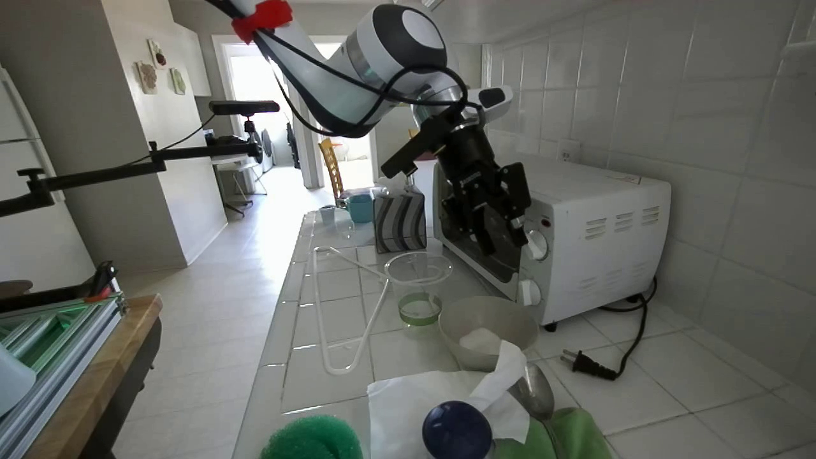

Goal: Turn the knob on the small oven

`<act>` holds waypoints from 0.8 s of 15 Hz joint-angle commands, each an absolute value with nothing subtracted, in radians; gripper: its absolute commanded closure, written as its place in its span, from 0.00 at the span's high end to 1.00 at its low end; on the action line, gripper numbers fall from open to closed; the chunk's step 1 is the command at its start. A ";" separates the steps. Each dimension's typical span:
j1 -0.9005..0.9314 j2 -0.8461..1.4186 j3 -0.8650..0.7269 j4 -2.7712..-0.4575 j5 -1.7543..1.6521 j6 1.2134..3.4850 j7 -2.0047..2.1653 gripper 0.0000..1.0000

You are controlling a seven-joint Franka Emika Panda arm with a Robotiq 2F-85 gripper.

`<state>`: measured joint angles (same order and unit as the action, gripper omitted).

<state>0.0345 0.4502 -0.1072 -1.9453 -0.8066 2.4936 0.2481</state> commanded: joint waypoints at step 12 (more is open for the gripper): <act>0.033 0.465 -0.105 -1.903 -0.792 2.492 0.190 0.61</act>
<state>0.0346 0.4544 -0.1075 -1.9228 -0.8067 2.4953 0.2332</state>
